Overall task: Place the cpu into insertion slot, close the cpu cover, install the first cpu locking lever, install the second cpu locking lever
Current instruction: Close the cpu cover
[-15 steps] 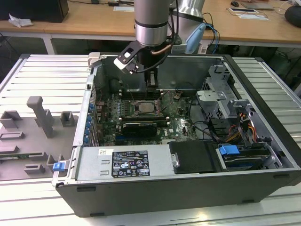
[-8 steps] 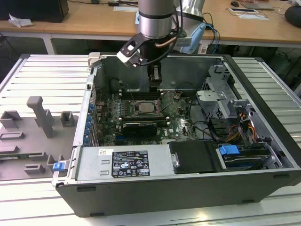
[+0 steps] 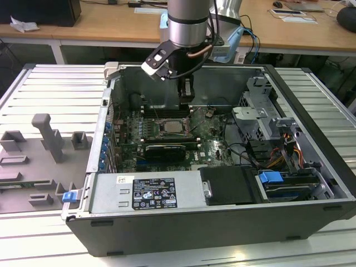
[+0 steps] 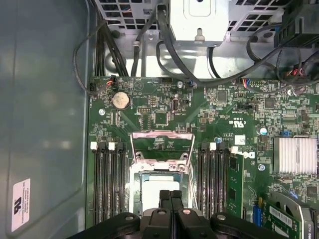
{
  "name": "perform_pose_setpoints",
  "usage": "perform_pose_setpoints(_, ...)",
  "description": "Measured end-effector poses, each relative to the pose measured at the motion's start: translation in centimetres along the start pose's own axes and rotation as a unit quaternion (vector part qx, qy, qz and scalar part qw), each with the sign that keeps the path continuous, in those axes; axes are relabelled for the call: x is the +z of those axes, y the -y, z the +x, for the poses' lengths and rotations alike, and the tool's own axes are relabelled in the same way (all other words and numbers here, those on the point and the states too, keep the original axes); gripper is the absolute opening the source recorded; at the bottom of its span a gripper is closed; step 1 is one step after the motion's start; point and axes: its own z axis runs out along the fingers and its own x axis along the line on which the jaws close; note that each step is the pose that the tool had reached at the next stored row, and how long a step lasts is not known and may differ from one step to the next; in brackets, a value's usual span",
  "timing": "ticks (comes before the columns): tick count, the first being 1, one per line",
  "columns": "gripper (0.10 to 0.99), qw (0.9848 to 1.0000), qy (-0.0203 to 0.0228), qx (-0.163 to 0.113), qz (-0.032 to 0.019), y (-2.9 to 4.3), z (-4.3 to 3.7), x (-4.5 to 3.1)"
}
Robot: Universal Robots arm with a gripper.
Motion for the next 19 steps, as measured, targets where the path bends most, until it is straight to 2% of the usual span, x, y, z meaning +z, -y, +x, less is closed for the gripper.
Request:
perform_pose_setpoints(12, 0.106, 1.0, 0.0, 0.0, 0.0005, -0.84, -0.03, 0.1)
perform_pose_setpoints(19, 0.106, 1.0, 0.0001, 0.0, 0.0013, -1.93, -0.04, 0.18)
